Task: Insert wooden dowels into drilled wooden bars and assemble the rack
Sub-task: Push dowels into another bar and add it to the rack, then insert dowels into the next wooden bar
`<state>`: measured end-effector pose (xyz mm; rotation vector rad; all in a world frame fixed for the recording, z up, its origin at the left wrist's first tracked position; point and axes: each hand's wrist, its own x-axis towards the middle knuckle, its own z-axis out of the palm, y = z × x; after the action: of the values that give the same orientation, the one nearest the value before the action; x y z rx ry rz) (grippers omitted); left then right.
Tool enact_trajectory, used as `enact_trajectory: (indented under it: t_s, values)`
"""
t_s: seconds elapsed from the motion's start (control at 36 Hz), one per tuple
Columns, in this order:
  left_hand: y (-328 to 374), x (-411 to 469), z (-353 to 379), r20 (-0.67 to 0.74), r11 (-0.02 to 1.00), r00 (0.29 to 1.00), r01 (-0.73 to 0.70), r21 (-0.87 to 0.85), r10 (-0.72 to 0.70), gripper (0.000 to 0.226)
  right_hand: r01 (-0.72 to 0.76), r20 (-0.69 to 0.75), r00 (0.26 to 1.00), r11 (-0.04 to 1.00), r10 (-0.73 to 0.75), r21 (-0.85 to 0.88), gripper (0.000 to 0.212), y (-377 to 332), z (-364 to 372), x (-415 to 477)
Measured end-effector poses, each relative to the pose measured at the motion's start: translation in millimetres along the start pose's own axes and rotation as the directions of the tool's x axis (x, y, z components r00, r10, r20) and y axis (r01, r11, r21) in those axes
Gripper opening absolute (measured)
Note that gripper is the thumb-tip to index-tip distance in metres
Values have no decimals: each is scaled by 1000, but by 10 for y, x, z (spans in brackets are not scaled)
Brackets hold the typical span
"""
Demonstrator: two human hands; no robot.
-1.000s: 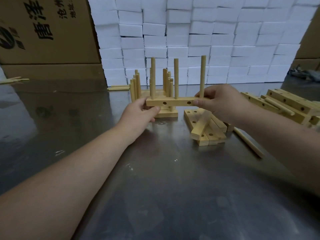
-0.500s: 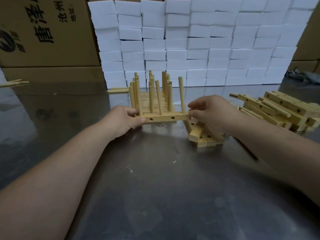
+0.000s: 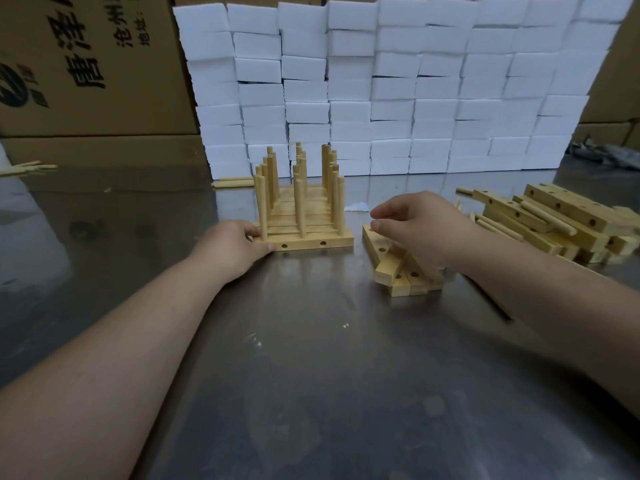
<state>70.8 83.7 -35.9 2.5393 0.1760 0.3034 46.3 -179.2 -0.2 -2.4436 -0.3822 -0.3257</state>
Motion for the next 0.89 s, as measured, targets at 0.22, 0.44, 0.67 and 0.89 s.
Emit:
enact_trajectory:
  t_s: [0.22, 0.44, 0.67, 0.89]
  values:
    - [-9, 22, 31, -39, 999, 999, -6, 36, 7, 32, 7, -14, 1000, 1000, -7, -25, 26, 26, 33, 12]
    - [-8, 37, 64, -104, 995, 994, -11, 94, 21, 29, 28, -7, 1000, 997, -29, -77, 26, -6, 58, -17]
    - [24, 50, 78, -87, 971, 994, -45, 235, 67, 33, 26, 15, 1000, 992, -25, -120, 24, -37, 59, -35]
    - [77, 143, 117, -57, 948, 994, -70, 312, 92, 36, 35, 8, 999, 992, -35, -120, 22, -36, 51, -43]
